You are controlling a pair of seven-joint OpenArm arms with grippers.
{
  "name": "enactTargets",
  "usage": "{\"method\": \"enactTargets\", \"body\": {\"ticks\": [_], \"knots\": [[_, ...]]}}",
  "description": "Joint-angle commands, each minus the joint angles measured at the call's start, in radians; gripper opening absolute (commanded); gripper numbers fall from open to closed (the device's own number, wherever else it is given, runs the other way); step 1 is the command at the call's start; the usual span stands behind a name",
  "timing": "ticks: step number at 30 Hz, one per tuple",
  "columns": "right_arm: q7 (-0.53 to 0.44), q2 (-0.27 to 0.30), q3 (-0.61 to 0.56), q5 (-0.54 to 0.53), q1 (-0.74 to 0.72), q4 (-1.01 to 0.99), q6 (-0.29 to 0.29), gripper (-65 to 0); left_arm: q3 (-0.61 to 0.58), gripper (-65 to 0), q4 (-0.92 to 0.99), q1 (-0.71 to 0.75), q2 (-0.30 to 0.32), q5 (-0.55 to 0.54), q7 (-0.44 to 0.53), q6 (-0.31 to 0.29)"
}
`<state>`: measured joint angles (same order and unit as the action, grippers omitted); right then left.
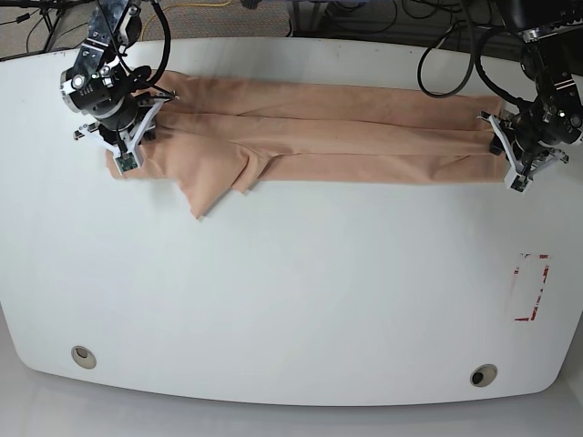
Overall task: Layout the t-shirt on the table in an organized manner, then fold the t-shirt properly
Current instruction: 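Lift the hem with both grippers and fold it over toward the collar, then release the hem with the right gripper and move it along the fold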
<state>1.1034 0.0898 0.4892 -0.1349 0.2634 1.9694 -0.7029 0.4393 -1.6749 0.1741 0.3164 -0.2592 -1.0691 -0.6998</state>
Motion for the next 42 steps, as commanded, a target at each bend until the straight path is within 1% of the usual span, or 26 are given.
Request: {"method": "enactTargets", "body": {"ticks": [1, 2, 3, 5, 6, 9, 10, 14, 17, 19, 20, 22, 28, 37, 42], "knots": [[-0.018, 0.009, 0.004, -0.007, 0.001, 0.025, 0.005, -36.9, 0.005, -31.8, -0.017, -0.008, 0.020, -0.004, 0.013, 0.002], [-0.018, 0.009, 0.012, -0.009, 0.003, 0.026, 0.005, -32.3, 0.005, -27.4, -0.017, -0.009, 0.020, -0.004, 0.013, 0.002], [-0.016, 0.009, 0.021, -0.010, 0.003, 0.028, 0.005, -29.5, 0.005, -25.8, -0.018, -0.011, 0.020, -0.004, 0.013, 0.002], [-0.016, 0.009, 0.049, -0.012, 0.001, 0.038, 0.005, -24.4, 0.005, -25.3, -0.024, -0.014, 0.031, -0.005, 0.013, 0.002], [-0.016, 0.008, 0.062, -0.012, 0.000, 0.046, 0.005, -23.3, 0.005, -25.4, -0.026, -0.014, 0.039, -0.013, 0.013, 0.002], [-0.016, -0.008, 0.090, -0.016, -0.009, 0.057, 0.005, -23.6, 0.006, -25.3, -0.055, -0.035, 0.054, -0.019, -0.001, 0.002], [-0.016, -0.009, 0.098, -0.033, -0.020, 0.058, 0.005, -23.8, 0.008, -25.3, -0.077, -0.051, 0.054, -0.033, -0.015, 0.002], [-0.013, 0.008, 0.111, -0.090, -0.060, 0.051, 0.005, -24.1, 0.010, -25.3, -0.138, -0.083, 0.056, -0.078, -0.073, 0.002], [-0.015, 0.001, 0.105, -0.110, -0.100, 0.034, 0.005, -23.6, 0.010, -25.3, -0.173, -0.101, 0.056, -0.090, -0.093, 0.002], [-0.015, -0.012, 0.099, -0.118, -0.134, 0.009, 0.005, -23.5, 0.010, -25.3, -0.175, -0.109, 0.053, -0.090, -0.095, 0.002], [-0.016, -0.028, 0.084, -0.105, -0.163, -0.015, 0.005, -23.5, 0.008, -25.3, -0.173, -0.115, 0.051, -0.090, -0.095, 0.002], [-0.018, -0.035, 0.068, -0.105, -0.195, -0.055, 0.005, -23.5, 0.008, -25.3, -0.173, -0.124, 0.050, -0.088, -0.095, 0.002], [-0.018, -0.040, 0.036, -0.105, -0.293, -0.195, 0.005, -23.5, 0.008, -25.3, -0.172, -0.127, 0.050, -0.087, -0.095, 0.002], [-0.019, -0.040, 0.035, -0.114, -0.415, -0.416, 0.005, -23.5, 0.008, -25.3, -0.170, -0.124, 0.051, -0.087, -0.092, 0.002], [-0.019, -0.046, 0.024, -0.116, -0.441, -0.465, 0.005, -23.5, 0.008, -25.3, -0.170, -0.124, 0.051, -0.085, -0.092, 0.002]]}}
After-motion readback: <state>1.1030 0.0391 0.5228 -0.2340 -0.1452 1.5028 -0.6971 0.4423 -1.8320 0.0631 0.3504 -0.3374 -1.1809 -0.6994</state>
